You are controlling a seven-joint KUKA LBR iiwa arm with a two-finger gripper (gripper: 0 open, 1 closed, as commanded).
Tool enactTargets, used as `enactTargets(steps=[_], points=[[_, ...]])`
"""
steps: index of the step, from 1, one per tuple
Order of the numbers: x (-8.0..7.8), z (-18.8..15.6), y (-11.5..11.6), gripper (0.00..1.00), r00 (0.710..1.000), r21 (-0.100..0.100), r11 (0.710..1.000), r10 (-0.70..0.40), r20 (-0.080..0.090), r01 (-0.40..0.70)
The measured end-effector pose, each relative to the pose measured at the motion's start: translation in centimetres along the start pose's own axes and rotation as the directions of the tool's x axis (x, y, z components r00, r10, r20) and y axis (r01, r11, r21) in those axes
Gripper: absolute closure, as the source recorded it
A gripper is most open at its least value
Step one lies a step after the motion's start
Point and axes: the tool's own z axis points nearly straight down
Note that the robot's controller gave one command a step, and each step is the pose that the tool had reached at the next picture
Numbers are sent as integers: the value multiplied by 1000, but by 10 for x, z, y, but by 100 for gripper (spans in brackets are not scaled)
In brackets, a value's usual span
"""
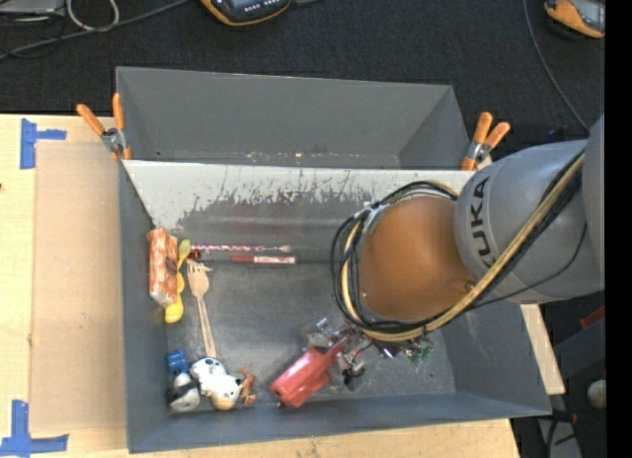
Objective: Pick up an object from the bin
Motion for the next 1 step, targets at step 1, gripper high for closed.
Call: enactTargets(steps=[1], points=[[-6, -41, -1, 100, 1000, -4, 1000, 23, -5, -23]])
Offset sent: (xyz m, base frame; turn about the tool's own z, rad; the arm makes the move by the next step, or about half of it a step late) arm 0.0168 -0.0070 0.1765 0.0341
